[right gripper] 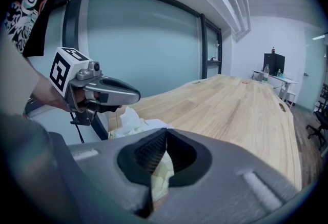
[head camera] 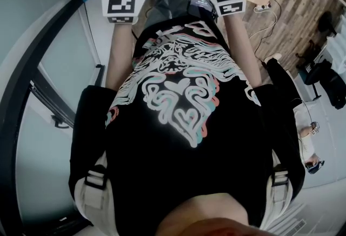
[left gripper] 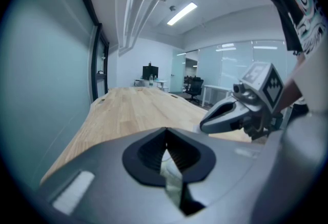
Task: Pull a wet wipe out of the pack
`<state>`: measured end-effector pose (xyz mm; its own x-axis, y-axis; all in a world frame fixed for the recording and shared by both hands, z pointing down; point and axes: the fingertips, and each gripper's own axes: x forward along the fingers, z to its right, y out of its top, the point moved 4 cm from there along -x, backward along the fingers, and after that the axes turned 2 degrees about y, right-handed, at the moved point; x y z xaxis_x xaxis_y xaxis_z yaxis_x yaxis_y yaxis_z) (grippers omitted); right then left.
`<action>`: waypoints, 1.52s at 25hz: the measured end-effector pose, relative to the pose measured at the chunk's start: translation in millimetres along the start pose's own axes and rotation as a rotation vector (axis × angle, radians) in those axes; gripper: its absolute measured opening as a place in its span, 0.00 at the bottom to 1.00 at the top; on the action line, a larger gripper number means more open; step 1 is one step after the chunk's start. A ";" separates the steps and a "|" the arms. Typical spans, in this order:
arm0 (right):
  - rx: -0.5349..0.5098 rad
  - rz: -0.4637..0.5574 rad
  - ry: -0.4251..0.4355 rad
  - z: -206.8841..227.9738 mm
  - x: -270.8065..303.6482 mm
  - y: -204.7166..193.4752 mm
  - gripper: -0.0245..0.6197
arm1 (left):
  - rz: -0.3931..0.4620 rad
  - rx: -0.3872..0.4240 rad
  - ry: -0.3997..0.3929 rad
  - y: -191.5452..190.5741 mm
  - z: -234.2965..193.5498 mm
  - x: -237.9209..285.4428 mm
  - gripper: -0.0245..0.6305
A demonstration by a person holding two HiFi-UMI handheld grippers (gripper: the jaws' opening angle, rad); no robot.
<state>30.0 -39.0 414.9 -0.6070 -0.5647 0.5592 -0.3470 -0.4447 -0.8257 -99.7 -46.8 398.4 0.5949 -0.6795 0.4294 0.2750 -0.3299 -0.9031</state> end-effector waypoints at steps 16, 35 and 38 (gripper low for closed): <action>0.013 0.007 -0.006 4.3 -3.0 -0.1 0.04 | 0.004 0.000 -0.023 0.5 5.8 2.9 0.02; 0.006 0.018 -0.009 3.1 -9.2 4.6 0.04 | 0.017 0.015 -0.033 8.0 9.7 3.5 0.02; 0.007 0.022 -0.016 3.9 -10.9 4.8 0.04 | 0.021 0.019 -0.031 9.5 8.9 2.7 0.02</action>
<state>37.7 -37.7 405.2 -0.6032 -0.5850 0.5421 -0.3290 -0.4366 -0.8373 -88.7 -46.0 390.9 0.6235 -0.6656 0.4103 0.2766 -0.3031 -0.9120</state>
